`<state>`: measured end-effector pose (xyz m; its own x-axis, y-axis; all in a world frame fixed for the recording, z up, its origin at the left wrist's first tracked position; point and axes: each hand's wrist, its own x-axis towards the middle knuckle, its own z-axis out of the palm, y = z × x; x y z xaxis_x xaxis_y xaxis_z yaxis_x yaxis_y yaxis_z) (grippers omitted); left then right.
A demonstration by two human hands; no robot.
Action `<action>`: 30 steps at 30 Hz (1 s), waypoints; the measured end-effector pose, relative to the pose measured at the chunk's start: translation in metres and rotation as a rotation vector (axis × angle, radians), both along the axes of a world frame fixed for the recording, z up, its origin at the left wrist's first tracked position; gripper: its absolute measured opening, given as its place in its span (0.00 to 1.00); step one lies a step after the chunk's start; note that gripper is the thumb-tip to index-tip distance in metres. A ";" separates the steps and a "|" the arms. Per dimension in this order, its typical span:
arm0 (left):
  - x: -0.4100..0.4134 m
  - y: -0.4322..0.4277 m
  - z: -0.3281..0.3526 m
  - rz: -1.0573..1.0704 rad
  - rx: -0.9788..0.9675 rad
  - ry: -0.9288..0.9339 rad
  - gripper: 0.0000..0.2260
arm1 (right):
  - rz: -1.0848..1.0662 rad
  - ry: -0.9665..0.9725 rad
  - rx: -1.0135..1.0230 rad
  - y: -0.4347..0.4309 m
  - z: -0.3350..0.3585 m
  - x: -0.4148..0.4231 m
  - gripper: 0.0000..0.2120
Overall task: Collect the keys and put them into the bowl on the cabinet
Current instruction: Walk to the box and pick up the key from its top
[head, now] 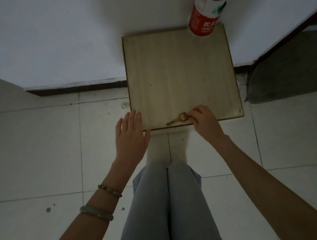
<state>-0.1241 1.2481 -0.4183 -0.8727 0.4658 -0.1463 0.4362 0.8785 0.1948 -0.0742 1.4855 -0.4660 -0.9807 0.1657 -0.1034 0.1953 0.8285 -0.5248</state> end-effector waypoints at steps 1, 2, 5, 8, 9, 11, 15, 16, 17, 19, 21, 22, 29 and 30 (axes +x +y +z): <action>0.000 -0.001 0.000 0.001 -0.001 -0.002 0.24 | 0.000 -0.003 0.001 0.000 -0.001 0.000 0.06; 0.000 -0.001 0.000 0.002 -0.002 -0.002 0.25 | -0.002 -0.006 0.003 0.000 -0.001 -0.001 0.05; -0.001 -0.004 0.006 0.012 -0.001 0.000 0.24 | -0.002 -0.009 -0.018 -0.001 0.003 -0.003 0.04; 0.000 -0.006 0.023 0.020 -0.007 -0.009 0.24 | -0.035 -0.001 -0.134 -0.007 0.026 -0.004 0.04; 0.001 -0.007 0.031 0.024 -0.007 -0.014 0.24 | -0.051 0.007 -0.202 -0.011 0.037 -0.004 0.04; 0.002 -0.010 0.052 0.031 -0.009 -0.017 0.24 | -0.083 0.013 -0.322 -0.020 0.066 -0.003 0.04; 0.002 -0.017 0.106 0.066 0.002 -0.016 0.24 | -0.149 -0.011 -0.520 -0.038 0.140 -0.001 0.05; 0.002 -0.019 0.122 0.088 0.008 -0.017 0.24 | -0.152 -0.003 -0.548 -0.041 0.161 -0.002 0.07; 0.001 -0.022 0.140 0.107 0.015 -0.018 0.24 | -0.161 -0.001 -0.587 -0.045 0.184 -0.003 0.10; 0.000 -0.029 0.176 0.134 0.039 -0.001 0.24 | -0.181 -0.009 -0.714 -0.053 0.231 -0.005 0.14; 0.000 -0.036 0.213 0.156 0.058 0.038 0.24 | -0.162 0.002 -0.789 -0.063 0.274 -0.008 0.16; 0.000 -0.040 0.230 0.167 0.062 0.060 0.24 | -0.143 0.009 -0.807 -0.068 0.294 -0.010 0.16; 0.016 -0.078 0.329 0.300 0.103 0.252 0.25 | 0.027 0.015 -1.012 -0.107 0.408 -0.032 0.10; 0.021 -0.084 0.339 0.321 0.096 0.271 0.25 | 0.057 0.010 -1.024 -0.115 0.419 -0.035 0.09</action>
